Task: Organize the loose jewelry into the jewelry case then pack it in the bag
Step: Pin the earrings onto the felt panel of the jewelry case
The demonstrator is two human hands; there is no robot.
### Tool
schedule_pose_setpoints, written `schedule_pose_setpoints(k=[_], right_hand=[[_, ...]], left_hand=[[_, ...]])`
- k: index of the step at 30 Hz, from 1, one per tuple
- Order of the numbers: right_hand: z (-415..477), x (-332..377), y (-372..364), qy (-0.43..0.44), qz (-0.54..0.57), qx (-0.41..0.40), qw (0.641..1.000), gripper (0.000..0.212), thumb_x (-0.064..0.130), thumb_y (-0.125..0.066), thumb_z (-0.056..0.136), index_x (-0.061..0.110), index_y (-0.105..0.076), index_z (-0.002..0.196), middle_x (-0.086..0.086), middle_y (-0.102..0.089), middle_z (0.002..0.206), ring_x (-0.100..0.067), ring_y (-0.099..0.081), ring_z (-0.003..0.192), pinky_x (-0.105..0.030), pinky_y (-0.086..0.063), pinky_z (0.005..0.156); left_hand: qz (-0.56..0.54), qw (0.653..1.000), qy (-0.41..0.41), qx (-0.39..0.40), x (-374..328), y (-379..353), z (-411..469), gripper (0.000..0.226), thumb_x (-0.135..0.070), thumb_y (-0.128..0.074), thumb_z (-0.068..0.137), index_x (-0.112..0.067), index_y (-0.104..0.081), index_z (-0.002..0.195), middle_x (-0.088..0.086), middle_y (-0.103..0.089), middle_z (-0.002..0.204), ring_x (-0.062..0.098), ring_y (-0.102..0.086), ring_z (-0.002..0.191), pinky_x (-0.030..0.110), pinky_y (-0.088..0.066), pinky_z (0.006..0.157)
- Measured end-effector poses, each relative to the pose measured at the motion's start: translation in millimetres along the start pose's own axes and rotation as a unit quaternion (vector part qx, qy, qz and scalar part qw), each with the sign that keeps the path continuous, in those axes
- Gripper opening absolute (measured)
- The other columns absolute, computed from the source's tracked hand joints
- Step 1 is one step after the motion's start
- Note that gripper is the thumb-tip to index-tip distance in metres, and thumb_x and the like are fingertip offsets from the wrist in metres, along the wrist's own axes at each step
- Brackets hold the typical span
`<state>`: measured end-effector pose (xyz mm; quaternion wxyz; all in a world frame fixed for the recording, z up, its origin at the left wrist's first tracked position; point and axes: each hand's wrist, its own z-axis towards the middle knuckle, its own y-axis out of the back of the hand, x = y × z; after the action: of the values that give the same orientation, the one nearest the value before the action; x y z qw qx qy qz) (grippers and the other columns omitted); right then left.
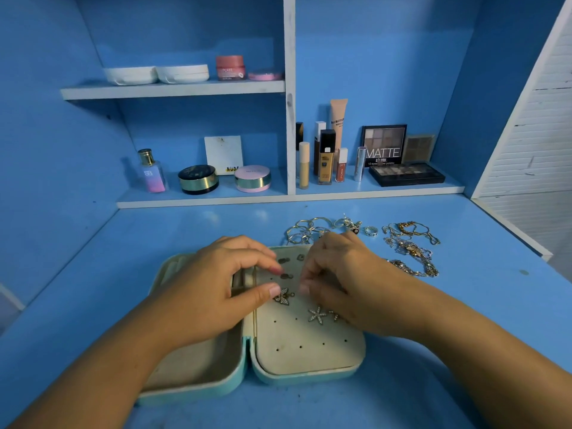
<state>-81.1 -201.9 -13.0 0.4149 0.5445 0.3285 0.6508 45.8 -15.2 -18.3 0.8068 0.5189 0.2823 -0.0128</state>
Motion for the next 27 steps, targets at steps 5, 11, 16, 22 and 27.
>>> schedule_pose_setpoints(k=[5,11,16,22,27], right_hand=[[-2.2,2.0,-0.8,0.028,0.026,0.039,0.999,0.011,0.046,-0.062,0.086,0.035,-0.065,0.088,0.021,-0.044,0.11,0.001,-0.033,0.112,-0.018,-0.032,0.09],[6.3,-20.5,6.5,-0.055,0.031,-0.068,0.996,0.013,0.036,-0.054,0.093,0.038,-0.058,0.105,0.014,-0.052,0.105,-0.005,-0.041,0.102,-0.014,-0.032,0.078],[11.1,-31.3,-1.2,-0.095,-0.009,-0.044,0.994,0.037,0.04,-0.049,0.094,0.024,-0.054,0.128,0.006,-0.051,0.11,-0.011,-0.048,0.1,-0.022,-0.036,0.082],[13.7,-31.7,-5.8,-0.114,0.005,-0.066,0.991,0.039,0.043,-0.053,0.091,0.026,-0.056,0.126,0.01,-0.05,0.1,0.0,-0.047,0.08,-0.014,-0.033,0.07],[15.2,-31.6,-15.8,-0.156,0.032,-0.099,0.982,0.036,0.047,-0.058,0.087,0.031,-0.057,0.119,0.012,-0.05,0.092,0.002,-0.047,0.074,-0.012,-0.029,0.059]], left_hand=[[0.001,1.0,0.006,0.007,-4.0,1.4,-1.9,0.018,-0.04,-0.076,0.078,-0.047,-0.067,0.092,-0.029,-0.061,0.108,-0.014,-0.05,0.11,-0.004,-0.028,0.085],[0.008,0.999,-0.02,0.026,-15.1,4.8,-5.8,0.004,-0.037,-0.076,0.08,-0.035,-0.072,0.079,-0.018,-0.064,0.086,0.002,-0.059,0.089,0.006,-0.039,0.076],[0.014,0.996,-0.051,0.065,-15.5,-2.7,-7.9,0.024,-0.056,-0.06,0.084,-0.045,-0.069,0.103,-0.024,-0.061,0.096,-0.004,-0.057,0.096,0.012,-0.041,0.084],[0.026,0.997,-0.058,0.041,-16.8,-11.4,-7.8,0.034,-0.062,-0.051,0.085,-0.046,-0.07,0.108,-0.021,-0.057,0.092,-0.001,-0.056,0.091,0.025,-0.045,0.082],[0.006,0.998,-0.06,0.019,-19.3,-15.0,-5.4,0.03,-0.06,-0.06,0.081,-0.041,-0.074,0.099,-0.017,-0.06,0.086,0.001,-0.058,0.087,0.023,-0.046,0.076]])
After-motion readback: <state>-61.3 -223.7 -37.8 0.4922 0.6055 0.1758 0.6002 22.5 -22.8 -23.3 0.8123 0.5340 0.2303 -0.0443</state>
